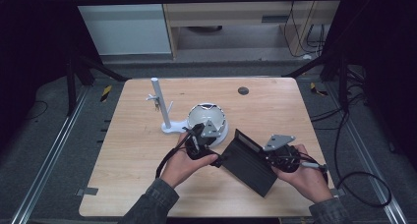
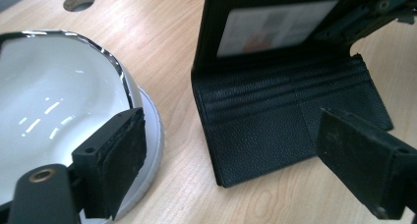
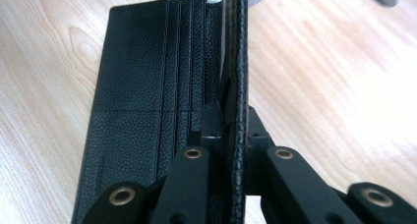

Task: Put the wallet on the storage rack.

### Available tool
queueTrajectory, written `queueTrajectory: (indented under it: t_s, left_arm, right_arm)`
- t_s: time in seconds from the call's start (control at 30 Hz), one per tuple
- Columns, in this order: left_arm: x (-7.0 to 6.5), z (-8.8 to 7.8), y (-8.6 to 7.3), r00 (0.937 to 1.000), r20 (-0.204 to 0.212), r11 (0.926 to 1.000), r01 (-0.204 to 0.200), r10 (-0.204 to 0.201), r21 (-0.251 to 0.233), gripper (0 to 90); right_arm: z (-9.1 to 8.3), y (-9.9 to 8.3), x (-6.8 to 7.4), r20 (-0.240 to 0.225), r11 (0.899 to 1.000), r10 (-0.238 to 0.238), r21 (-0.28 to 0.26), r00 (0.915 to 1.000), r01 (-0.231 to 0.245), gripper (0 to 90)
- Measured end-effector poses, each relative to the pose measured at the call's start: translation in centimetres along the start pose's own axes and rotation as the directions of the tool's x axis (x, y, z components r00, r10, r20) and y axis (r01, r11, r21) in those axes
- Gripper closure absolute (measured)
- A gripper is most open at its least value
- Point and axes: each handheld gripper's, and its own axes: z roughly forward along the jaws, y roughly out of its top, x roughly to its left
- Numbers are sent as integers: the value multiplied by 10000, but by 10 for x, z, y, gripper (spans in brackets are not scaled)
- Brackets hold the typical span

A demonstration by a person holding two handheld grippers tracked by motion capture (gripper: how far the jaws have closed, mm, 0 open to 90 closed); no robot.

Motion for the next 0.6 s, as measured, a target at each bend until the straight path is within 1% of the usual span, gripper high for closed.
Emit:
queueTrajectory:
  t_s: [0.07,0.1,0.17,0.27,0.43,0.6]
  left_arm:
    - [0,0,0,10000,15,10000,-16,16,28,116]
    - [1,1,-1,10000,56,10000,-30,30,88,116]
    - [1,2,-1,10000,62,10000,54,-54,23,113]
    - [1,1,-2,9999,112,10000,26,-27,59,97]
    - [2,-3,-2,9998,161,9997,90,-86,-217,81]
    - [4,-6,-3,9998,141,9994,129,-125,-322,78]
  right_arm:
    - [-2,0,-1,49,9999,-50,-94,10000,50,847]
    - [-8,-1,-2,79,9993,-128,-342,9999,131,847]
    - [-11,0,-2,72,9986,-161,-503,9998,164,847]
    - [-16,1,-3,126,9970,-265,-731,9996,273,847]
    - [-22,4,-5,143,9944,-312,-1010,9994,325,847]
    - [-26,7,-6,180,9911,-403,-1266,9990,422,848]
